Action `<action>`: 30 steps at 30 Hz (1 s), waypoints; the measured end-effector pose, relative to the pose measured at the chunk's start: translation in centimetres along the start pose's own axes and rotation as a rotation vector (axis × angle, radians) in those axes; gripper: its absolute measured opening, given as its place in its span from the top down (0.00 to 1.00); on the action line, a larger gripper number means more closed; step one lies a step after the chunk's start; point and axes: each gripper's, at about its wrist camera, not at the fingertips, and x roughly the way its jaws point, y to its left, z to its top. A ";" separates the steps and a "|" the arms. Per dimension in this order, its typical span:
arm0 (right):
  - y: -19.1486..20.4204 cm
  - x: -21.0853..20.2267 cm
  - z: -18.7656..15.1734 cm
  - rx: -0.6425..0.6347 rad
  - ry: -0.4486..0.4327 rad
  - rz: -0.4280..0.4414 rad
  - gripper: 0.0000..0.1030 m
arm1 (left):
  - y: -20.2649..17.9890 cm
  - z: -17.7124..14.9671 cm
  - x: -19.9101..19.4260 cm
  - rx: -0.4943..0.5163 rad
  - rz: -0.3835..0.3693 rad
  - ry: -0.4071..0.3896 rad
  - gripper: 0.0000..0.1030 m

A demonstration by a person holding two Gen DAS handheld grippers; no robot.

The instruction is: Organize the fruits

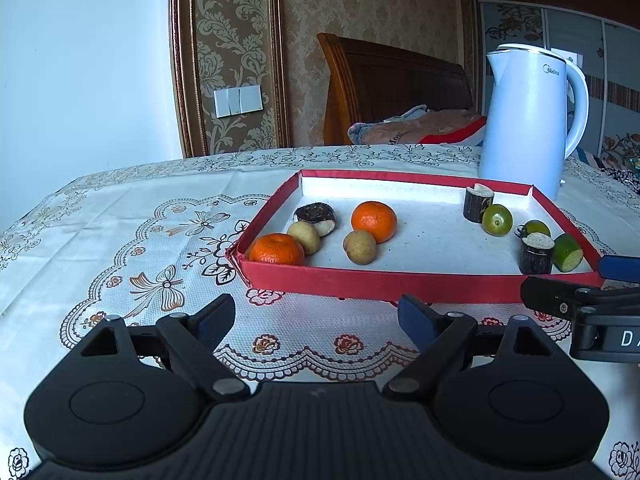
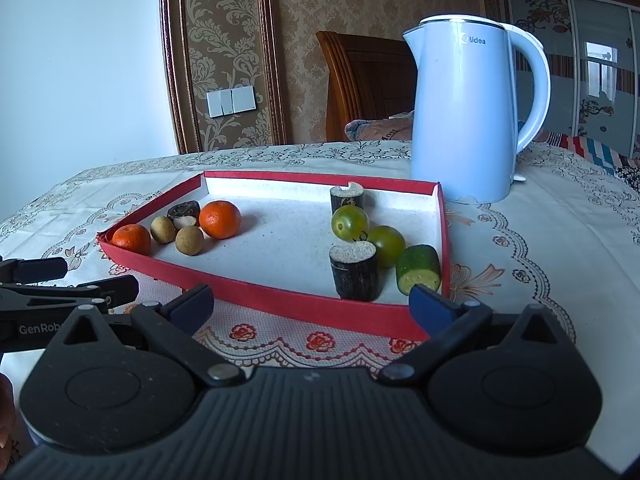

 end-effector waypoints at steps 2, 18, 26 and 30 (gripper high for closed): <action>0.0 0.0 0.0 0.000 0.000 0.000 0.00 | 0.0 0.0 0.0 0.001 0.002 -0.002 0.14; 0.0 0.0 0.0 0.000 0.002 0.000 0.00 | -0.1 0.0 -0.1 0.012 0.002 -0.014 0.14; 0.0 0.0 0.0 0.000 0.002 0.000 0.00 | -0.2 0.0 -0.3 0.016 0.000 -0.021 0.14; 0.0 0.0 0.0 0.000 0.002 0.000 0.00 | -0.3 0.0 -0.3 0.021 -0.002 -0.023 0.14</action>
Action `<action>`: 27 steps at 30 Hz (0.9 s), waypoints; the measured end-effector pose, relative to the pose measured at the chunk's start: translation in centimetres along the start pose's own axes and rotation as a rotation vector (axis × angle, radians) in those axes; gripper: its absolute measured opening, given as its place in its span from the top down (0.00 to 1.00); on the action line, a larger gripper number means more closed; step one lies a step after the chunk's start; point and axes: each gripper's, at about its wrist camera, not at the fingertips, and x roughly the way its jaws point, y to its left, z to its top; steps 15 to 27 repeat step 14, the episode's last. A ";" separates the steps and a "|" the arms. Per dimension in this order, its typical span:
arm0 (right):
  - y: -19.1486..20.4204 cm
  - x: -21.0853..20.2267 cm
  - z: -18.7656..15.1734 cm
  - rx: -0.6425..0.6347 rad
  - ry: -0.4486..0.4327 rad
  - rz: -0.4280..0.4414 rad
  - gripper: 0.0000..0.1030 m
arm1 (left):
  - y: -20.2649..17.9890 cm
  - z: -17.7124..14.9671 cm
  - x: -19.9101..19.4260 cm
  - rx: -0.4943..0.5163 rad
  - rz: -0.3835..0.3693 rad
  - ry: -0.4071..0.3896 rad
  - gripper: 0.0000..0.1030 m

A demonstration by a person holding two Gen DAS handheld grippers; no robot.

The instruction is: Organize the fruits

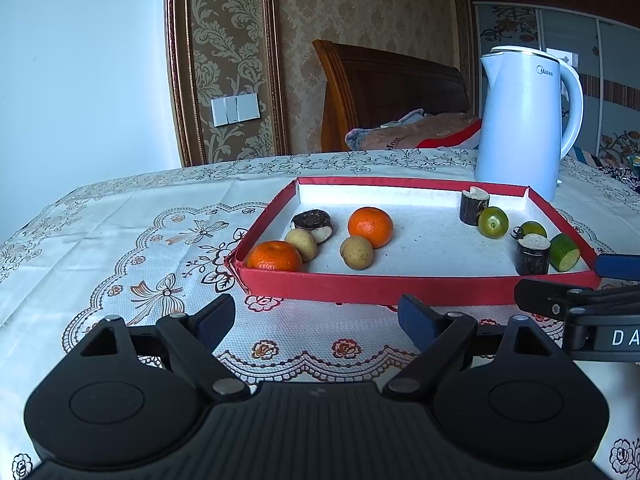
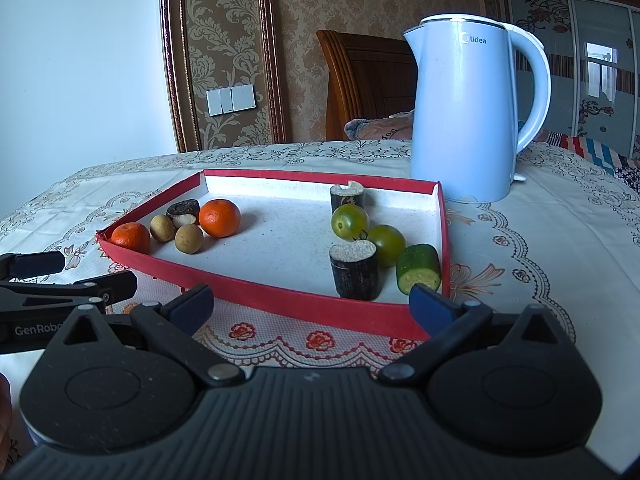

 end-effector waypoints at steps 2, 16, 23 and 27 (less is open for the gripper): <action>0.0 0.0 0.0 0.000 0.000 0.000 0.00 | 0.0 0.0 0.0 0.002 -0.002 -0.001 0.14; 0.0 0.0 0.0 0.002 -0.001 0.001 0.00 | 0.2 0.0 -0.2 0.002 0.012 -0.027 0.14; 0.0 0.0 0.0 0.002 -0.001 0.001 0.00 | 0.2 0.0 -0.2 0.002 0.012 -0.027 0.14; 0.0 0.0 0.0 0.002 -0.001 0.001 0.00 | 0.2 0.0 -0.2 0.002 0.012 -0.027 0.14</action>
